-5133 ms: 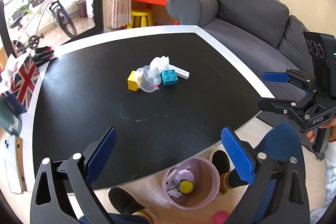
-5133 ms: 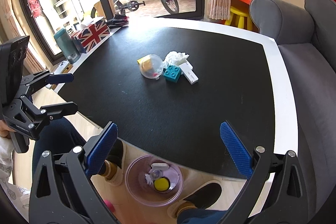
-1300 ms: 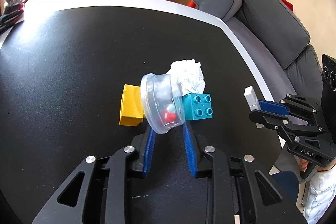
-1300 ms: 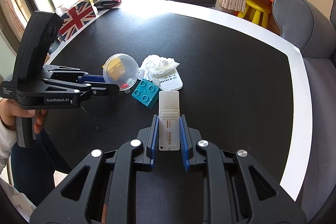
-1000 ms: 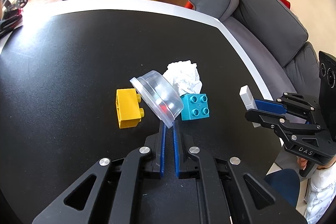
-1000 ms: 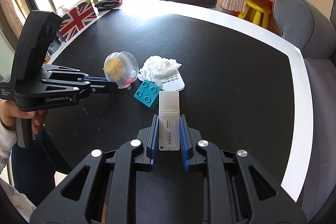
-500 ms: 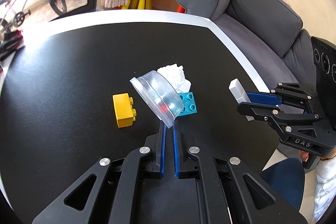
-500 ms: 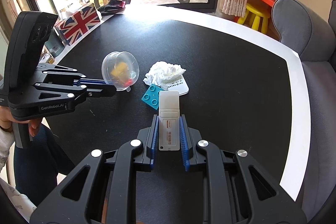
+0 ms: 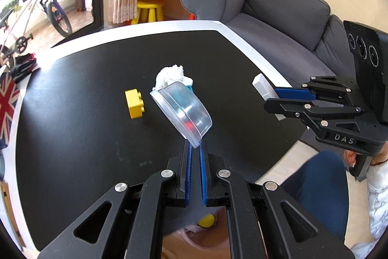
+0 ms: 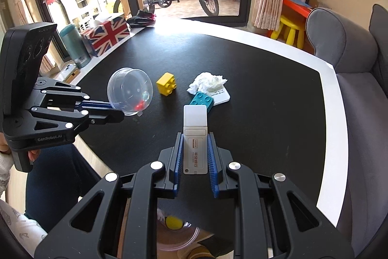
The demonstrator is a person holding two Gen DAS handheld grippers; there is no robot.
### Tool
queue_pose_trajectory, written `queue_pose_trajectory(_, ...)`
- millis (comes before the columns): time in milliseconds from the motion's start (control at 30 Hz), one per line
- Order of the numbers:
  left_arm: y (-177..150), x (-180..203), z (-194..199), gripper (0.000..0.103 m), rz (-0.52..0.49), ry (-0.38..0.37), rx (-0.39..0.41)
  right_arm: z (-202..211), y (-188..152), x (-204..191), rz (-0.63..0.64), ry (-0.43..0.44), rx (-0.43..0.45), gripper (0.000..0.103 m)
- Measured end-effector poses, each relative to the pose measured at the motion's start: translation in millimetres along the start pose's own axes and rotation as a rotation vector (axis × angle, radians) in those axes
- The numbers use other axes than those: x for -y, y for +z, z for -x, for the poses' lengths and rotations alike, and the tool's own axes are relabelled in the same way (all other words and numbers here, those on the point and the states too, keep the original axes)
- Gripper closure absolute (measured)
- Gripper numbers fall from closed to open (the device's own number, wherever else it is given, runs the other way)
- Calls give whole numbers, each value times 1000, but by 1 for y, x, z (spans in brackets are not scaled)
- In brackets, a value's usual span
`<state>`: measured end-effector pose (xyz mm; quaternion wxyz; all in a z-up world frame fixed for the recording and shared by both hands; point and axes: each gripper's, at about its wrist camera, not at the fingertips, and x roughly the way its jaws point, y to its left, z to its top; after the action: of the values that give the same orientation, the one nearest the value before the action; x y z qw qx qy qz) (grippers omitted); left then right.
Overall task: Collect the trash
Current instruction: 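Lift the stick and the clear container and carry both toward the pink bin, then hold the stick over the pink bin and open the right gripper to drop it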
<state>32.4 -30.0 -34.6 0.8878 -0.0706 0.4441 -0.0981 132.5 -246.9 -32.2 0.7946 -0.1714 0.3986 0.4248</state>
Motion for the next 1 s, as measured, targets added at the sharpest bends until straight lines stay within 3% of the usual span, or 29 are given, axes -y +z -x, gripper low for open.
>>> queue_pose_trajectory(567,-65,45,33,97,-52,-22,-5,44,-73,-43,-3,20,-8,84)
queue_pose_trajectory(1000,-116,56,20,97,-43,-38,-51,20,-126,-64,-18,64,-99,84)
